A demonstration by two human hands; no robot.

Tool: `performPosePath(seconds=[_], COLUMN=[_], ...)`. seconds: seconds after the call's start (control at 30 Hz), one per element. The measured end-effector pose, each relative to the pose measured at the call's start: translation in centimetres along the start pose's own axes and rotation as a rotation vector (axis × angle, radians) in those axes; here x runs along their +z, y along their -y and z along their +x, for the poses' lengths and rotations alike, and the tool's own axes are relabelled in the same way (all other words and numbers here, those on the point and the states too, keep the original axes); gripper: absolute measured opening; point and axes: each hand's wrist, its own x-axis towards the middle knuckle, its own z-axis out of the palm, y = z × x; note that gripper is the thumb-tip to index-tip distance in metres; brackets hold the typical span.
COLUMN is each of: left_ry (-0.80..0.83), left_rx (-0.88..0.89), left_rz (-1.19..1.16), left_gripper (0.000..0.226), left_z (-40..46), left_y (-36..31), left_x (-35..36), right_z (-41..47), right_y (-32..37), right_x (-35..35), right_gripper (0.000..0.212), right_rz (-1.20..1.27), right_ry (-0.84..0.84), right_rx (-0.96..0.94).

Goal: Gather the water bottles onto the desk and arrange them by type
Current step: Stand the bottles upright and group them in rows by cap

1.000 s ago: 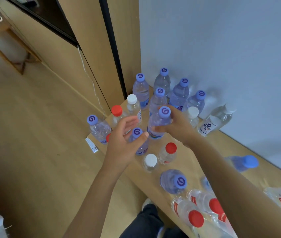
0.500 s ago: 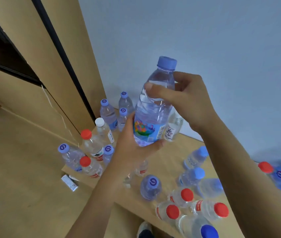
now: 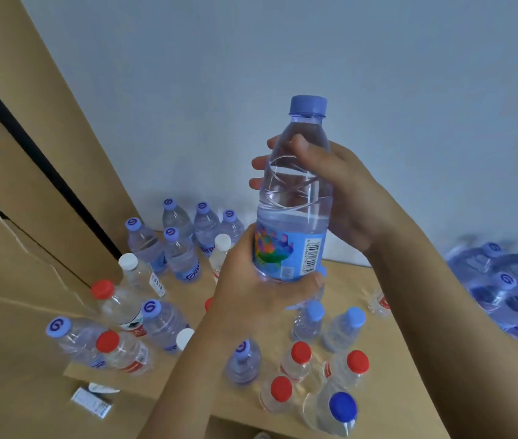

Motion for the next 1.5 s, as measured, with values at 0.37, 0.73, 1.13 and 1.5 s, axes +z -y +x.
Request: performPosePath(seconds=[0.37, 0.73, 1.13, 1.5], left_ry=[0.23, 0.146, 0.246, 0.269], left_rx=[-0.036, 0.065, 0.044, 0.033], left_rz=[-0.087, -0.079, -0.128, -0.12], left_gripper=[0.053, 0.05, 0.053, 0.045], left_z=[1.1, 1.5, 2.1, 3.0], left_y=[-2.3, -4.0, -5.4, -4.8], left_x=[6.0, 13.1, 18.2, 20.5], right_z=[-2.9, -6.7, -9.1, -10.6], right_y=[4.2, 7.7, 10.8, 11.1], right_x=[-4.2, -9.9, -13.2, -16.3], right_gripper=[0.024, 0.03, 0.021, 0.035], right_rz=[0.084, 0.021, -0.12, -0.196], right_ry=[-0.074, -0.127, -0.256, -0.284], right_rx=[-0.105, -0.165, -0.218, -0.173])
